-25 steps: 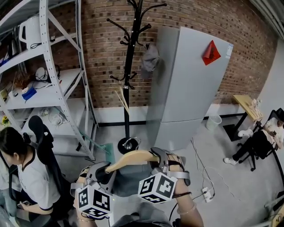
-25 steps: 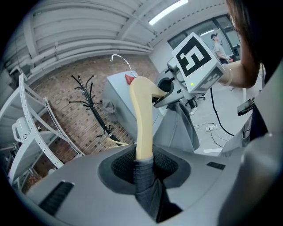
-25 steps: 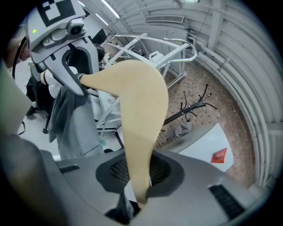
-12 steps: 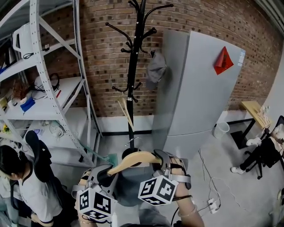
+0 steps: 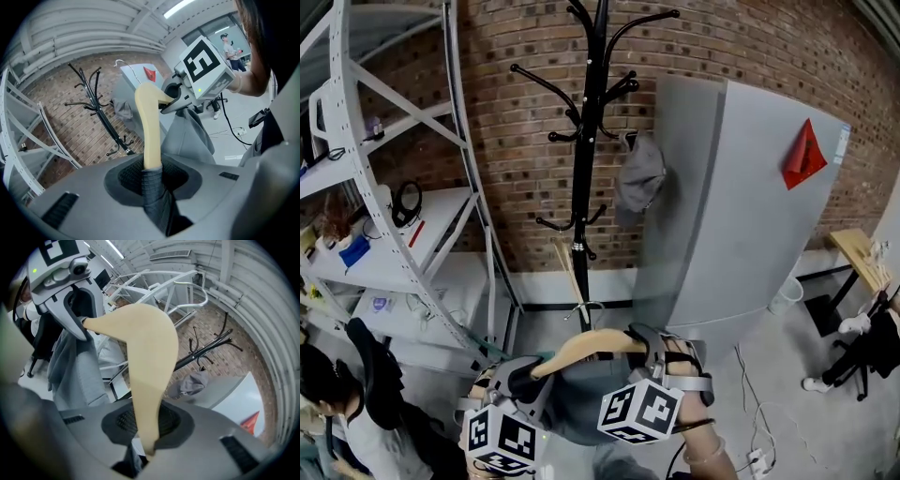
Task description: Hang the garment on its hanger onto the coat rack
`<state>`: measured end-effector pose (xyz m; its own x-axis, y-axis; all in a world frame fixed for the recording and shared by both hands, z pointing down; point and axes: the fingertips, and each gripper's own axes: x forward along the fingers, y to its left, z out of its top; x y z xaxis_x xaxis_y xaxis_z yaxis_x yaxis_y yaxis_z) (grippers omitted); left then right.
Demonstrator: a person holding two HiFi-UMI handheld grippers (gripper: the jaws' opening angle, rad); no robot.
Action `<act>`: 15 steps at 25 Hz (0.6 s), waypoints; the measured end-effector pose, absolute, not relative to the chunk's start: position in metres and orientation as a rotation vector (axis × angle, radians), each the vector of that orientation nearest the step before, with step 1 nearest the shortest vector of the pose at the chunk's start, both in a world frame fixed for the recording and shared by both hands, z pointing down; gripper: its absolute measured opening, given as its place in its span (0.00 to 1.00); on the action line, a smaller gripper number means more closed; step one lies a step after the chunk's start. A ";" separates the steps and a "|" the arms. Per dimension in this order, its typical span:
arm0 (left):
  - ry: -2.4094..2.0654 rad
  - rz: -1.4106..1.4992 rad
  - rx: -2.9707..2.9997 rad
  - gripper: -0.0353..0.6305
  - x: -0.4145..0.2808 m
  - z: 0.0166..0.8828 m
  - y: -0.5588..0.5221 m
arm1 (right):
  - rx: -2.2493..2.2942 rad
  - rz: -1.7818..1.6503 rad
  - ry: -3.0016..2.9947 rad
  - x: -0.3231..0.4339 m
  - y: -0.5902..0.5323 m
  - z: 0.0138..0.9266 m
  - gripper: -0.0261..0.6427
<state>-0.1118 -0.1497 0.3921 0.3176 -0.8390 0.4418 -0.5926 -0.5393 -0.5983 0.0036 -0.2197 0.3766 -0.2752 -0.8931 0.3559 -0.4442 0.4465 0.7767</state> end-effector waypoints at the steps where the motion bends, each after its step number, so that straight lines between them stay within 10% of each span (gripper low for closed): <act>1: 1.287 -1.059 -2.256 0.20 -0.111 0.390 -0.160 | 1.125 -0.708 -1.893 0.004 -0.230 0.374 0.13; 15: 1.300 -1.036 -2.153 0.19 -0.120 0.360 -0.261 | 1.094 -0.766 -1.931 -0.011 -0.332 0.345 0.13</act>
<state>-0.1204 -0.2606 0.3603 0.2862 -0.8793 0.3808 -0.5675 -0.4757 -0.6721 -0.0107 -0.3316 0.3449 -0.3319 -0.8844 0.3283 -0.4192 0.4500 0.7885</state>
